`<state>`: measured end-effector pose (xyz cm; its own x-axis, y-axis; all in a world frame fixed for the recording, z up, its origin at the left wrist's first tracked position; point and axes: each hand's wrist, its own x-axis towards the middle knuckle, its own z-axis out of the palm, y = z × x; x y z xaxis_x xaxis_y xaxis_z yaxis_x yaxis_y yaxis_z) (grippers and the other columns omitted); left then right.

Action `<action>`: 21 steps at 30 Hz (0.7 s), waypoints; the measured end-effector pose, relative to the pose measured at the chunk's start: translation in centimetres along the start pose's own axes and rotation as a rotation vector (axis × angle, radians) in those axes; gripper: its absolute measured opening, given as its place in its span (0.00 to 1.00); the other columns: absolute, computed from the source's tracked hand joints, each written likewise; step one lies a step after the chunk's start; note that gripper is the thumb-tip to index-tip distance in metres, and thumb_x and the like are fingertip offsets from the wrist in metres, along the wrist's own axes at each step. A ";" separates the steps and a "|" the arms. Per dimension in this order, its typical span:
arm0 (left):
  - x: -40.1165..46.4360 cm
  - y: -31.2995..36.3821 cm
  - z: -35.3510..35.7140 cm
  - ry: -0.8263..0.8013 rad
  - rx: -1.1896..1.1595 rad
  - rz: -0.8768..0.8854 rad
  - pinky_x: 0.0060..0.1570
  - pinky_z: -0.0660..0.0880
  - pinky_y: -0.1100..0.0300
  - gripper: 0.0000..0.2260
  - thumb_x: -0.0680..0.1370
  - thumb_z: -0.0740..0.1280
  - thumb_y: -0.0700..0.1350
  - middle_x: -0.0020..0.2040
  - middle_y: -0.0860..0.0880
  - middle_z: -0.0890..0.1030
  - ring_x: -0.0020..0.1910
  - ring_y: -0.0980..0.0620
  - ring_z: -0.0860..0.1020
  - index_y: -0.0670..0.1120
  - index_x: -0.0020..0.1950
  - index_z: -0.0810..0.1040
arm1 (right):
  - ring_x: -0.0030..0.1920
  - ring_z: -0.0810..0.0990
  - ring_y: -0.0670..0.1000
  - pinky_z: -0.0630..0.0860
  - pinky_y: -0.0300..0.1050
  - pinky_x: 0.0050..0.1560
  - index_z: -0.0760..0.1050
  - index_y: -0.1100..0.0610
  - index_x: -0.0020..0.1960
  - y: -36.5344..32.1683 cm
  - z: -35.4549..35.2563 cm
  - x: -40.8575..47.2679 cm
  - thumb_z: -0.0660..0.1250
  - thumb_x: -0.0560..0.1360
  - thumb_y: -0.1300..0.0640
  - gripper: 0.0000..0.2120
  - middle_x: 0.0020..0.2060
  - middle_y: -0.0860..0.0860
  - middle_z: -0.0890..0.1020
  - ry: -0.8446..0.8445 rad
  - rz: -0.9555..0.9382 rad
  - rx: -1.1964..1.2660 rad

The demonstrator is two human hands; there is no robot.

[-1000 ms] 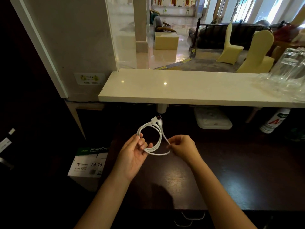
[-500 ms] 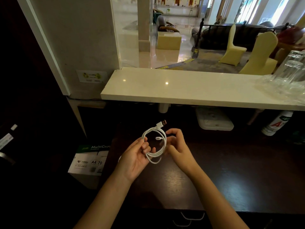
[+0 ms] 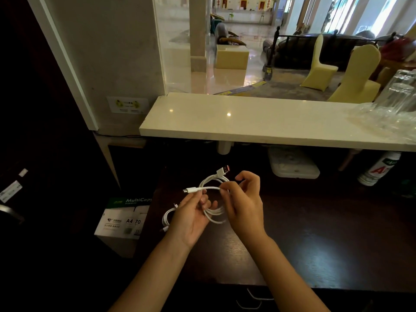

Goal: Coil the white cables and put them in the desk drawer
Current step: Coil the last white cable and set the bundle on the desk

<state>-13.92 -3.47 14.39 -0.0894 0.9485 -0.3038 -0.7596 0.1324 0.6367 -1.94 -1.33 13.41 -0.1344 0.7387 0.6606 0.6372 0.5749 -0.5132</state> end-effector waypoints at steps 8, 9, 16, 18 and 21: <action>-0.2 -1.3 0.6 -0.055 0.111 0.019 0.37 0.72 0.64 0.10 0.80 0.55 0.39 0.30 0.50 0.72 0.30 0.58 0.71 0.41 0.47 0.75 | 0.42 0.74 0.41 0.73 0.36 0.38 0.72 0.54 0.46 -3.0 -1.0 1.4 0.61 0.75 0.58 0.03 0.41 0.48 0.75 0.072 0.002 0.052; -0.3 -1.2 0.8 -0.034 0.097 0.020 0.37 0.73 0.64 0.10 0.80 0.55 0.39 0.27 0.51 0.71 0.26 0.59 0.70 0.41 0.45 0.74 | 0.41 0.74 0.39 0.71 0.33 0.38 0.73 0.55 0.46 -2.8 -1.3 1.7 0.61 0.75 0.59 0.03 0.41 0.47 0.75 0.166 0.097 0.141; -0.8 0.5 0.4 -0.020 0.104 0.028 0.44 0.73 0.58 0.10 0.80 0.55 0.38 0.26 0.51 0.69 0.25 0.57 0.67 0.40 0.43 0.74 | 0.29 0.73 0.43 0.69 0.32 0.31 0.78 0.59 0.46 1.8 -4.0 3.7 0.63 0.76 0.62 0.06 0.30 0.49 0.79 -0.047 0.737 0.470; -1.0 0.5 0.2 -0.066 0.227 0.047 0.42 0.73 0.60 0.10 0.80 0.56 0.38 0.28 0.51 0.68 0.25 0.58 0.67 0.40 0.44 0.74 | 0.32 0.76 0.44 0.71 0.33 0.34 0.81 0.59 0.49 2.8 -4.2 3.7 0.64 0.75 0.63 0.07 0.30 0.51 0.80 -0.264 0.747 0.325; -1.2 0.5 -0.1 -0.152 0.469 0.088 0.39 0.73 0.64 0.10 0.80 0.55 0.38 0.29 0.51 0.67 0.26 0.60 0.67 0.40 0.44 0.75 | 0.37 0.79 0.47 0.75 0.40 0.42 0.82 0.57 0.47 3.7 -4.4 3.8 0.65 0.74 0.62 0.08 0.35 0.52 0.82 -0.628 0.627 0.049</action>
<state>-14.24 -4.59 15.05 -0.0183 0.9885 -0.1502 -0.3787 0.1322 0.9160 3.25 2.13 16.43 -0.1721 0.9712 -0.1647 0.7022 0.0037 -0.7120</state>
